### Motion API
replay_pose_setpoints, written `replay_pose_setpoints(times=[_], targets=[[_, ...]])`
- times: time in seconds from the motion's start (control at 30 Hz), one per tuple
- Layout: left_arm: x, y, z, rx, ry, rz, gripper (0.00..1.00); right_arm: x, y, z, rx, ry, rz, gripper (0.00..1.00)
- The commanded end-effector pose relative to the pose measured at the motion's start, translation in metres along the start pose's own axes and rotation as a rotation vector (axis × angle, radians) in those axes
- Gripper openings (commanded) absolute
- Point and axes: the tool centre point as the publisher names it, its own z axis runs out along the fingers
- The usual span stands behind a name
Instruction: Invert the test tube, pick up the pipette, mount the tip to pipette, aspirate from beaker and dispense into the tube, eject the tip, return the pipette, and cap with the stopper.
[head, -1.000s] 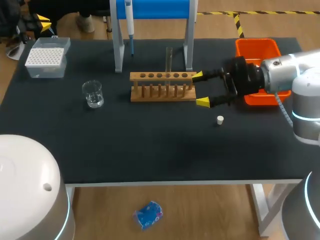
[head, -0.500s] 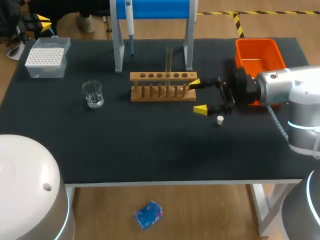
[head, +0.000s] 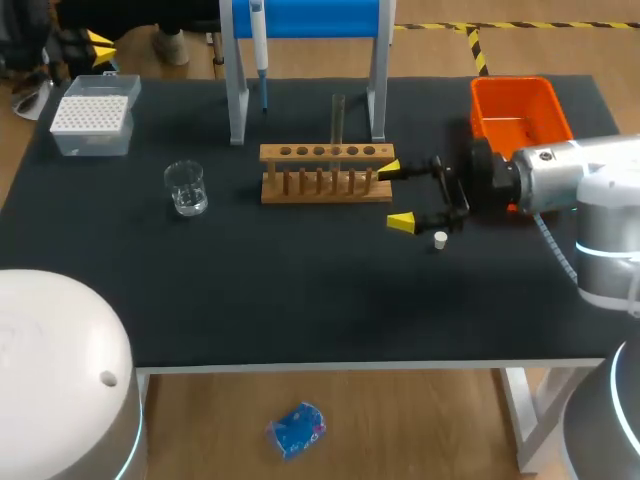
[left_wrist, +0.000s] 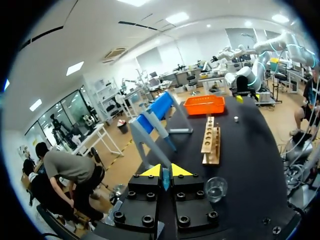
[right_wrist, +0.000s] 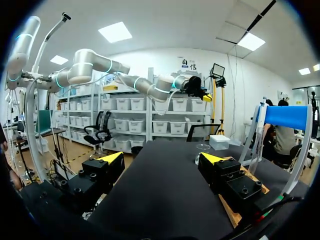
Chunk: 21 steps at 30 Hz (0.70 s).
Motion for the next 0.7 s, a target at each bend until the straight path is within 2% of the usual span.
replay_pose_setpoints(times=[0.03, 0.13, 0.7], targets=[[-0.002, -0.019, 0.006, -0.056, 0.088, 0.001, 0.0, 0.0, 0.0, 0.0, 0.0, 0.0, 0.0, 1.0], [0.007, -0.033, 0.016, -0.065, 0.138, 0.021, 0.0, 0.0, 0.0, 0.0, 0.0, 0.0, 0.0, 1.0], [0.007, -0.033, 0.016, -0.065, 0.138, 0.021, 0.0, 0.0, 0.0, 0.0, 0.0, 0.0, 0.0, 1.0]])
